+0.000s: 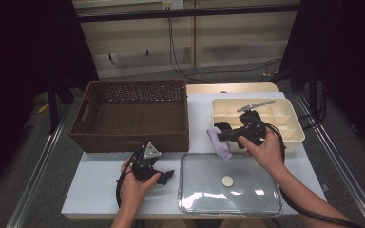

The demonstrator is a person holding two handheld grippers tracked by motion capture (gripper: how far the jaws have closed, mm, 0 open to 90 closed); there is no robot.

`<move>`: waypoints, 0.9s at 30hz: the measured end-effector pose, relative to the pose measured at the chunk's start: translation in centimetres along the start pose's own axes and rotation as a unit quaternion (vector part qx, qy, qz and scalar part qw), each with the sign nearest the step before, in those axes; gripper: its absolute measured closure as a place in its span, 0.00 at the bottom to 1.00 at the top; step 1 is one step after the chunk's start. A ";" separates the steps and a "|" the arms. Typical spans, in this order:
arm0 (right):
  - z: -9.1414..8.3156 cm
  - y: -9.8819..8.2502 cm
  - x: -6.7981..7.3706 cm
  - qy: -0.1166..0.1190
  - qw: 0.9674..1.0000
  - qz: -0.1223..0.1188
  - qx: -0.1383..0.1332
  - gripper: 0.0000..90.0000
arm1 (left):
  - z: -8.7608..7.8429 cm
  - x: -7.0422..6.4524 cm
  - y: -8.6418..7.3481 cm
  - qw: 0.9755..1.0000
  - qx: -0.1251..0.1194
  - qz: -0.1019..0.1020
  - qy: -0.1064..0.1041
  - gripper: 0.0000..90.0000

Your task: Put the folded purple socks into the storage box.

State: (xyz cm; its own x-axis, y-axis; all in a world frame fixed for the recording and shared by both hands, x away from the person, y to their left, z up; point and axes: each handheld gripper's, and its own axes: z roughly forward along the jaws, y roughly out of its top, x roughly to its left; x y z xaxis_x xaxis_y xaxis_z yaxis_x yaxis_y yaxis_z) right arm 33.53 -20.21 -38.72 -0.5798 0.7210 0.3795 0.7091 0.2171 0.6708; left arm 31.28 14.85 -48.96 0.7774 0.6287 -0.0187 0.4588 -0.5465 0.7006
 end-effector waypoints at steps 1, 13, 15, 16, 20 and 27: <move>-0.2 0.2 -0.1 -0.003 1.000 -0.001 0.000 0.84 | 0.0 0.0 0.0 1.000 0.000 0.000 0.000 0.02; -2.2 1.7 -1.7 -0.031 0.999 0.002 -0.008 0.84 | 0.0 0.0 0.0 1.000 0.000 0.000 0.001 0.02; -2.4 1.7 -2.1 -0.037 0.999 0.003 -0.007 0.84 | 0.0 0.0 0.0 1.000 0.000 0.000 0.002 0.02; -2.4 1.8 -2.2 -0.040 0.999 0.005 -0.006 0.84 | 0.0 0.0 0.0 1.000 0.000 0.001 0.002 0.02; -2.7 1.9 -2.8 -0.048 0.999 0.007 -0.005 0.84 | 0.0 0.0 0.0 1.000 0.001 0.001 0.002 0.02; -3.6 2.3 -3.7 -0.058 0.998 0.013 -0.009 0.84 | 0.0 0.0 0.0 1.000 0.002 0.002 0.003 0.02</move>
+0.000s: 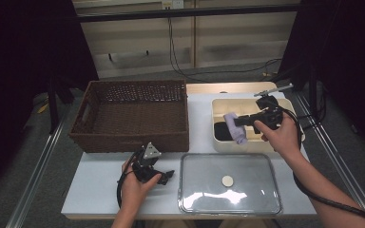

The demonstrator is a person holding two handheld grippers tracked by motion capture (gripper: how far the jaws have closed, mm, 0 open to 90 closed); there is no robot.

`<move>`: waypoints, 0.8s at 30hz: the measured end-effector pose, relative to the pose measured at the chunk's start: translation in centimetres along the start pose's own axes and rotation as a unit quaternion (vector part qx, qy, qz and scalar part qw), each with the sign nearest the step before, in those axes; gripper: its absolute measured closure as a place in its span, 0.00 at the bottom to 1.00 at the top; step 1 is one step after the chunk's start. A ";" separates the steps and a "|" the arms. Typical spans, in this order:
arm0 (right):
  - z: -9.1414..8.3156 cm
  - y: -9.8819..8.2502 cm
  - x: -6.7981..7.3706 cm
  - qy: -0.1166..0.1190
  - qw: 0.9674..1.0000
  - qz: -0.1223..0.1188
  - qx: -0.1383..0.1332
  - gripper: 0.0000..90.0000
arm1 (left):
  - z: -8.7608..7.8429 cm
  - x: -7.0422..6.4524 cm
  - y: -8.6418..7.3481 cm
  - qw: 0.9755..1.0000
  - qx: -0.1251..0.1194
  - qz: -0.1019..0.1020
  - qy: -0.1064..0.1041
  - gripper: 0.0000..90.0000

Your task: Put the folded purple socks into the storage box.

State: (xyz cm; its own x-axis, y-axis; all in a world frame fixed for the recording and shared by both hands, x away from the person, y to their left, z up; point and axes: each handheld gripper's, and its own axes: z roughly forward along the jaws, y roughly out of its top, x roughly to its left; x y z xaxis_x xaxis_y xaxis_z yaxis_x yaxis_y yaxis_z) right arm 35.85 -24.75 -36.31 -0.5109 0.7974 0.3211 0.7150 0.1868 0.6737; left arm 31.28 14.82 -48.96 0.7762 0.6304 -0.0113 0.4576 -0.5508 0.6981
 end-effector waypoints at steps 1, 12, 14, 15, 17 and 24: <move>-0.2 0.1 -0.2 -0.001 1.000 0.002 0.000 0.84 | 0.0 0.0 0.0 1.000 0.001 0.000 0.001 0.02; -1.4 0.4 -2.2 -0.027 1.000 0.013 -0.006 0.84 | 0.0 0.0 0.0 1.000 0.001 -0.002 -0.001 0.02; -1.5 0.4 -2.5 -0.032 0.999 0.014 -0.006 0.84 | 0.0 0.0 0.0 1.000 0.001 0.000 0.000 0.02; -1.5 0.3 -2.6 -0.036 0.999 0.014 -0.004 0.84 | 0.0 0.0 0.0 1.000 0.000 -0.003 -0.002 0.02; -1.4 0.2 -2.8 -0.040 0.999 0.013 -0.001 0.84 | 0.0 0.0 0.0 1.000 0.000 -0.003 -0.002 0.02; -1.1 -0.3 -3.9 -0.058 0.998 0.012 0.005 0.84 | 0.0 0.0 0.0 1.000 0.001 -0.002 0.000 0.02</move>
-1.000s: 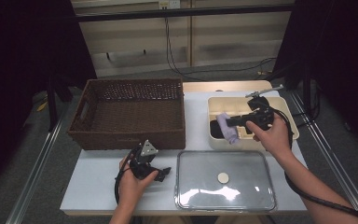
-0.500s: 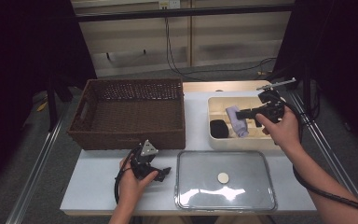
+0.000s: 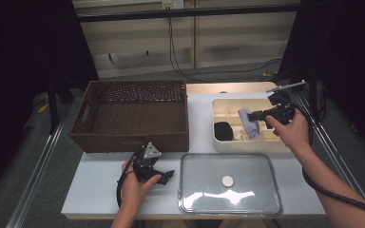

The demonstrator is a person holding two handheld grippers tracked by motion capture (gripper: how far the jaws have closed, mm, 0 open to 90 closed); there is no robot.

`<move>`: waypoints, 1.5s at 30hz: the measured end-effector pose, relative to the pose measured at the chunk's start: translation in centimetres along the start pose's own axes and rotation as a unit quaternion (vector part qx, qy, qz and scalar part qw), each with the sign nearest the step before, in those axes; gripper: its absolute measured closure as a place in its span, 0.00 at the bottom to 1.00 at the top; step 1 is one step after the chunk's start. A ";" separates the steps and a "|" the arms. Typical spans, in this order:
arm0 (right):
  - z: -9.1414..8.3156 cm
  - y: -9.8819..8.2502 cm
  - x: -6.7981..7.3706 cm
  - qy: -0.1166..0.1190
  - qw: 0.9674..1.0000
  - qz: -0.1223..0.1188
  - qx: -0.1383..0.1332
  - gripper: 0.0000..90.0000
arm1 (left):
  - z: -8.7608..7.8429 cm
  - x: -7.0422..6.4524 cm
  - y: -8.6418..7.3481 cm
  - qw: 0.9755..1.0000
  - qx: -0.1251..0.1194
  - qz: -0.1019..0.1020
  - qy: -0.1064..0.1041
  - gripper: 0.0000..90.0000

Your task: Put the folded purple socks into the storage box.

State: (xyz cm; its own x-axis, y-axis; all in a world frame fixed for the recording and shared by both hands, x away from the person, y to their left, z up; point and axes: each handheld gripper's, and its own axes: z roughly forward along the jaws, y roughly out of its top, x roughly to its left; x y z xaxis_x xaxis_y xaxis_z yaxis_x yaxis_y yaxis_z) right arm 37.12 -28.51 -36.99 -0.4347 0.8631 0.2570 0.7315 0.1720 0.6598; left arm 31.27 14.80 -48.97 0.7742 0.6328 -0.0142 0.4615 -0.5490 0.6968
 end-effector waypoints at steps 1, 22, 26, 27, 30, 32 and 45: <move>0.1 -0.1 -0.1 -0.002 1.000 -0.001 0.002 0.84 | 0.0 0.0 0.0 1.000 0.000 0.000 0.000 0.02; 1.0 -2.1 -2.3 -0.029 0.999 0.001 0.028 0.84 | 0.0 0.0 0.0 1.000 0.000 0.000 0.000 0.02; 1.2 -2.5 -2.6 -0.029 0.999 0.002 0.033 0.84 | 0.0 0.0 0.0 1.000 0.000 0.001 0.001 0.02; 1.2 -2.6 -2.7 -0.028 0.999 0.001 0.034 0.84 | 0.0 0.0 0.0 1.000 0.000 -0.001 -0.001 0.02; 1.2 -2.9 -2.8 -0.026 0.999 0.002 0.033 0.84 | 0.0 0.0 0.0 1.000 0.000 -0.001 0.000 0.02; 1.2 -3.0 -2.9 -0.024 0.999 0.003 0.031 0.84 | 0.0 0.0 0.0 1.000 -0.001 -0.001 -0.001 0.02; 1.4 -4.0 -2.7 -0.016 0.999 -0.003 0.032 0.84 | 0.0 0.0 0.0 1.000 -0.001 -0.001 -0.001 0.02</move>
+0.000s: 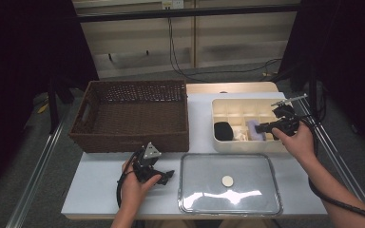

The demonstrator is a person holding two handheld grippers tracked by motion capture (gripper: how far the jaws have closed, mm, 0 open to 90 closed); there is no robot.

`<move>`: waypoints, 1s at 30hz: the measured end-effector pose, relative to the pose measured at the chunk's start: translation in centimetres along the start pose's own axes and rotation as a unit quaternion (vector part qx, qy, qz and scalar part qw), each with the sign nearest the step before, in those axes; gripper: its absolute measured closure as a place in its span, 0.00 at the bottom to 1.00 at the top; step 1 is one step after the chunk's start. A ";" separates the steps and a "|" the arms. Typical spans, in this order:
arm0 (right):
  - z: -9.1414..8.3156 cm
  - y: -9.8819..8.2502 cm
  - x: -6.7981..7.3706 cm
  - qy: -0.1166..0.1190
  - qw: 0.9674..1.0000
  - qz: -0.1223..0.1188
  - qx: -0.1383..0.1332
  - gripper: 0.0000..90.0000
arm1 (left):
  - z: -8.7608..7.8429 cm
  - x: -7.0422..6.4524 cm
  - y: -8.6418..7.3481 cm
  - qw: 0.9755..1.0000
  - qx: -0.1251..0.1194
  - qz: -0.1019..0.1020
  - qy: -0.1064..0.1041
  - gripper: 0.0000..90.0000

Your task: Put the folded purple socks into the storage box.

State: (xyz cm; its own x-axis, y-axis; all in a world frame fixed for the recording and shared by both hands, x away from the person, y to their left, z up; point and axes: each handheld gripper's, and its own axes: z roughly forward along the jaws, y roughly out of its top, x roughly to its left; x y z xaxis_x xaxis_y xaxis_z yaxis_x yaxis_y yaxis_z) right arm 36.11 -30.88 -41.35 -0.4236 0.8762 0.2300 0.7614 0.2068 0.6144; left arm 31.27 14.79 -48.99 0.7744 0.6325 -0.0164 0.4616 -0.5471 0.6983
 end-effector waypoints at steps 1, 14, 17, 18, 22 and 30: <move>0.0 -0.1 0.0 -0.002 1.000 -0.002 0.003 0.84 | 0.0 0.0 0.0 1.000 0.000 0.000 0.000 0.02; 0.7 -1.0 0.0 0.004 1.000 -0.003 0.025 0.84 | 0.0 0.0 0.0 1.000 0.000 0.000 0.000 0.02; 0.8 -1.0 0.2 0.004 1.000 -0.008 0.029 0.84 | 0.0 0.0 0.0 1.000 0.001 0.000 0.000 0.02; 0.8 -0.9 0.2 0.003 1.000 -0.008 0.029 0.84 | 0.0 0.0 0.0 1.000 0.001 0.000 0.000 0.02; 0.9 -0.9 0.1 0.008 1.000 -0.005 0.029 0.81 | 0.0 0.0 0.0 1.000 0.001 0.000 0.000 0.02; 0.2 -0.2 0.6 -0.007 0.999 -0.016 0.038 0.70 | 0.0 0.0 0.0 1.000 0.001 0.000 0.000 0.02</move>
State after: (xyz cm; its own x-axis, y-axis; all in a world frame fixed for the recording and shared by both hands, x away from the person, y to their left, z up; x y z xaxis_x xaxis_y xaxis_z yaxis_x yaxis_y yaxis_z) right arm 35.80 -30.36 -41.50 -0.4419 0.8744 0.2003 0.7831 0.2671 0.5617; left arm 31.27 14.79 -48.98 0.7741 0.6328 -0.0161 0.4627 -0.5483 0.6966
